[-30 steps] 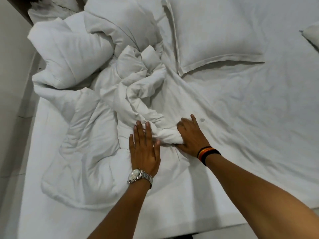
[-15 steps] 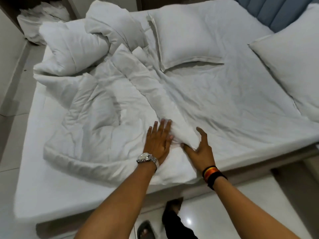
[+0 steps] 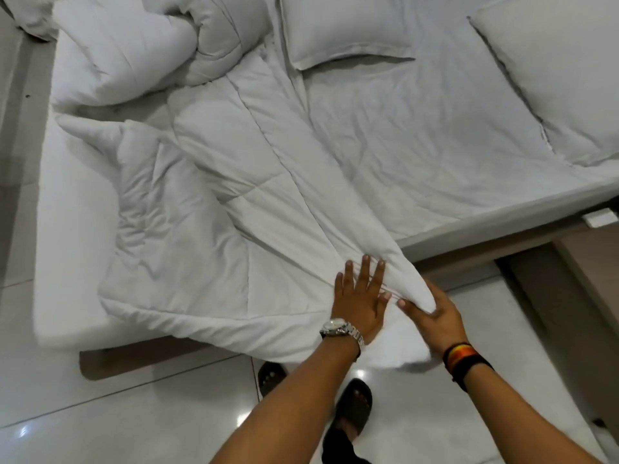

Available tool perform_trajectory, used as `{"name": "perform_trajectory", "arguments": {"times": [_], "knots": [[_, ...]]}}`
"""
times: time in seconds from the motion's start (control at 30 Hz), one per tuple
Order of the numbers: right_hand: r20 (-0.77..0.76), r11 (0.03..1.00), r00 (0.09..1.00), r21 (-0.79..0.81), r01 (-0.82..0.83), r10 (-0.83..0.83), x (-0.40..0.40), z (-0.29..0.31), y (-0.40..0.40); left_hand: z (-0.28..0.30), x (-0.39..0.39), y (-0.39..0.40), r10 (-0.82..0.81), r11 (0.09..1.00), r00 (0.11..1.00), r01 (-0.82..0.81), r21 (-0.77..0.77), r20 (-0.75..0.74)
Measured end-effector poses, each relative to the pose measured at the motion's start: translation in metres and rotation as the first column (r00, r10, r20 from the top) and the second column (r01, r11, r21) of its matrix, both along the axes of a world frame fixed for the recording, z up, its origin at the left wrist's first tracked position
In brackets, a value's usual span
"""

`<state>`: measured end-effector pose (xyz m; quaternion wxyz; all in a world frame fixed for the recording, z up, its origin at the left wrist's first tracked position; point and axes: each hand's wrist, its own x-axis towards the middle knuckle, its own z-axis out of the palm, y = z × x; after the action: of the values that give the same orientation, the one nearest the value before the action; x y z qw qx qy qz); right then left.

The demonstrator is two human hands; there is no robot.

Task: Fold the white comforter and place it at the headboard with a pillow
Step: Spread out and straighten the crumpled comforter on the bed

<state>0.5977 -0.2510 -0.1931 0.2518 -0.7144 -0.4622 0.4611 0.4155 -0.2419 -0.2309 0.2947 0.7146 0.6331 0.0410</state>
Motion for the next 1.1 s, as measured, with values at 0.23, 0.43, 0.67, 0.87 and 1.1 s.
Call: {"name": "perform_trajectory", "arguments": {"times": [0.23,0.43,0.67,0.87,1.1], "knots": [[0.345,0.966,0.902,-0.08,-0.246,0.258,-0.05,-0.012,0.009,-0.004,-0.092,-0.025,0.082,0.996,0.987,-0.076,0.048,-0.139],[0.365,0.836,0.795,0.078,-0.544,0.484,-0.184,0.003,0.029,0.031,-0.264,-0.037,0.629,0.724,0.776,-0.56,0.401,-0.052],[0.39,0.679,0.677,0.157,-0.717,0.624,-0.348,0.001,0.067,0.024,-0.438,-0.025,0.927,0.361,0.363,-0.932,0.04,0.092],[0.413,0.641,0.607,0.069,-0.764,0.679,-0.438,-0.01,0.084,0.024,-0.476,-0.018,0.903,0.372,0.295,-0.9,-0.226,0.312],[0.427,0.491,0.515,0.174,-0.853,0.743,-0.485,0.0,0.054,0.057,-0.493,-0.138,0.913,0.128,0.121,-0.992,0.008,0.389]]}}
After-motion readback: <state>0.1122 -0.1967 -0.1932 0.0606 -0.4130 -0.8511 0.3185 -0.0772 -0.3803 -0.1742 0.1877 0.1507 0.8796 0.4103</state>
